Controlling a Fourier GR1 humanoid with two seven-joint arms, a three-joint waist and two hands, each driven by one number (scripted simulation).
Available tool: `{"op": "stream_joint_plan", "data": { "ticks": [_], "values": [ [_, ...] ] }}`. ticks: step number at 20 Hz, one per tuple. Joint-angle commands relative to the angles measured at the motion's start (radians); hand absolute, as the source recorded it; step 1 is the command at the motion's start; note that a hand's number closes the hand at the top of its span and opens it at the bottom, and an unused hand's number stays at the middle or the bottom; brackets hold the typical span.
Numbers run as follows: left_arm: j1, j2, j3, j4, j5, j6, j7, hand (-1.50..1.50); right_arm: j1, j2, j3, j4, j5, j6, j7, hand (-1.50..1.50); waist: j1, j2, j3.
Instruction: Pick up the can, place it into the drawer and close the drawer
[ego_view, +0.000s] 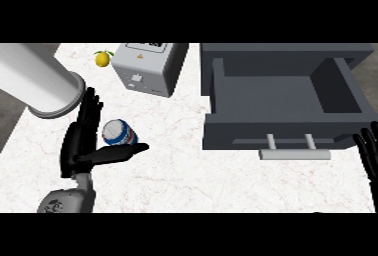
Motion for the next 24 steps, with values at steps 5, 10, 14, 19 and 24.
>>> {"op": "stream_joint_plan", "data": {
  "ticks": [5,10,14,19,24],
  "values": [
    [0.072,-0.019,0.015,0.118,0.020,-0.010,-0.180,-1.50,-0.035,-0.018,-0.044,0.036,-0.027,0.031,0.009,-1.50,0.002,0.000,0.000],
    [0.080,0.038,0.065,0.147,0.049,-0.057,-0.182,-1.50,-0.016,-0.005,-0.051,0.040,-0.025,0.043,-0.032,-1.50,0.002,-0.001,0.000],
    [0.063,0.024,0.087,0.291,0.047,-0.049,-0.333,-1.50,-0.033,0.047,0.036,-0.040,0.059,-0.018,0.053,-1.50,0.001,0.000,0.000],
    [0.098,0.003,0.076,0.290,0.067,-0.061,-0.341,-1.50,-0.002,0.062,0.019,-0.016,0.052,0.000,0.005,-1.50,0.002,0.000,0.000],
    [0.025,0.043,0.116,0.421,0.076,-0.078,-0.386,-1.50,0.022,0.066,0.000,0.056,0.042,0.022,-0.112,-1.50,0.000,0.000,0.000]
  ]
}}
